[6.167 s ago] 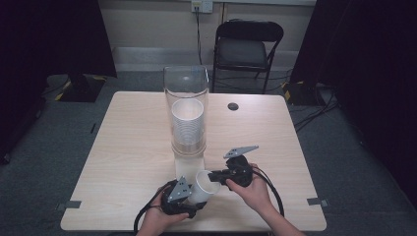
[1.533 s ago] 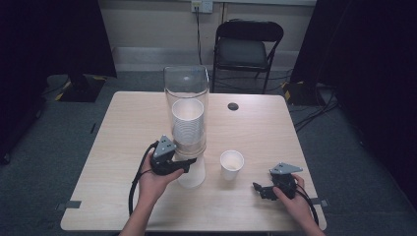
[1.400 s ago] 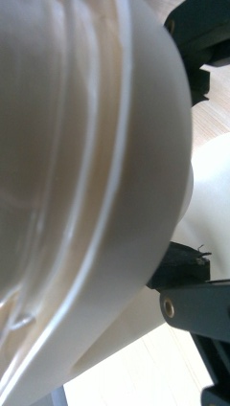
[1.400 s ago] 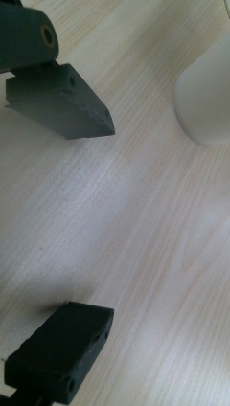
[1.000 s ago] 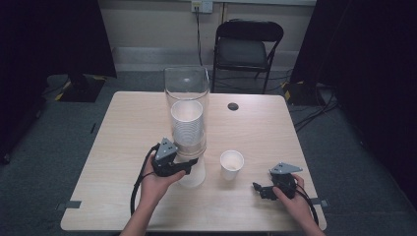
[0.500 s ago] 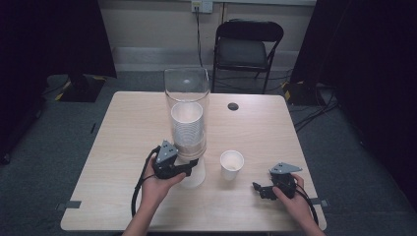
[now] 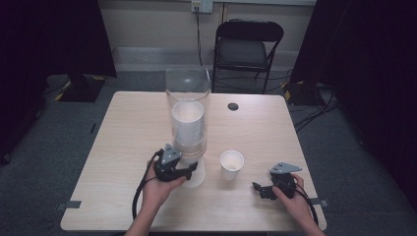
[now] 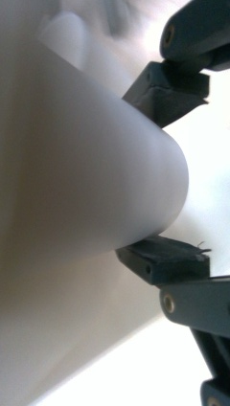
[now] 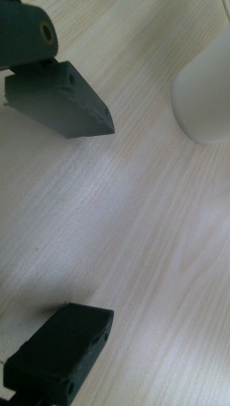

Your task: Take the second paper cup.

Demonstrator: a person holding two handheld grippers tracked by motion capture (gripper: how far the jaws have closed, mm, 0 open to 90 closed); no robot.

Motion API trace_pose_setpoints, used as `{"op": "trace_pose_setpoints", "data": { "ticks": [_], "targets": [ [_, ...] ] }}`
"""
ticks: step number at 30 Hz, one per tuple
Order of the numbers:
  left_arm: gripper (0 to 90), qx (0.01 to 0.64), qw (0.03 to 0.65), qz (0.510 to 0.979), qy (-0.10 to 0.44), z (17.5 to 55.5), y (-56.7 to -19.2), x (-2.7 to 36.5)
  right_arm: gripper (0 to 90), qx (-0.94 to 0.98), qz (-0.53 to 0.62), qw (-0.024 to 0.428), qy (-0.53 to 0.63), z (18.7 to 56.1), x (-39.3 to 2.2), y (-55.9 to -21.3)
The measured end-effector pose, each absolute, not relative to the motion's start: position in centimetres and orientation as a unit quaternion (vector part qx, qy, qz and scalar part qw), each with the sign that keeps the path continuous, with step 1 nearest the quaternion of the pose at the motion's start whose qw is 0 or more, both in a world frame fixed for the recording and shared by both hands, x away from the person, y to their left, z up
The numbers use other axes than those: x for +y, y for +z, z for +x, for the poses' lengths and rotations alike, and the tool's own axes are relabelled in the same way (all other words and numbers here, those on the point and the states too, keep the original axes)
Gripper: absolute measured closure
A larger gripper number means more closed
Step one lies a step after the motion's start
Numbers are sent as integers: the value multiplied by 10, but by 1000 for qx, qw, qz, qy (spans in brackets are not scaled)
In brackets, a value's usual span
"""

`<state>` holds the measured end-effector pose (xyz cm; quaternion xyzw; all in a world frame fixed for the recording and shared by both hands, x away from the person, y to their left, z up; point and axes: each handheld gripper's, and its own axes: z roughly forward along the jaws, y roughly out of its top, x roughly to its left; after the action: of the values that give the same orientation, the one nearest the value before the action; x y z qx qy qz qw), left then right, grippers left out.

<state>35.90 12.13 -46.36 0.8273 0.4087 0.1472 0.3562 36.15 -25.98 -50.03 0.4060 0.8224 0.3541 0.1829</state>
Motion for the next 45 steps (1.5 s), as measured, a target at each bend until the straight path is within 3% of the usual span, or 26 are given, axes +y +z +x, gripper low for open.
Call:
{"op": "trace_pose_setpoints", "data": {
  "ticks": [1,5,17,24,28,32,45],
  "targets": [
    [374,405,365,821,167,350,-486,120,111,823,406,183,354,362,-260,-500],
    [369,401,435,790,163,341,-490,121,105,823,406,184,353,362,-260,-500],
    [364,363,401,825,164,327,-490,128,91,822,409,183,351,364,-258,-500],
    [362,355,417,823,148,317,-487,130,91,822,409,183,351,364,-258,-501],
    [361,333,424,831,139,312,-488,125,93,821,412,186,350,363,-258,-500],
    [360,317,433,834,127,307,-490,118,159,824,409,183,347,360,-255,-498],
    [357,286,440,846,93,304,-496,90,173,848,358,155,358,348,-227,-488]
  ]
}}
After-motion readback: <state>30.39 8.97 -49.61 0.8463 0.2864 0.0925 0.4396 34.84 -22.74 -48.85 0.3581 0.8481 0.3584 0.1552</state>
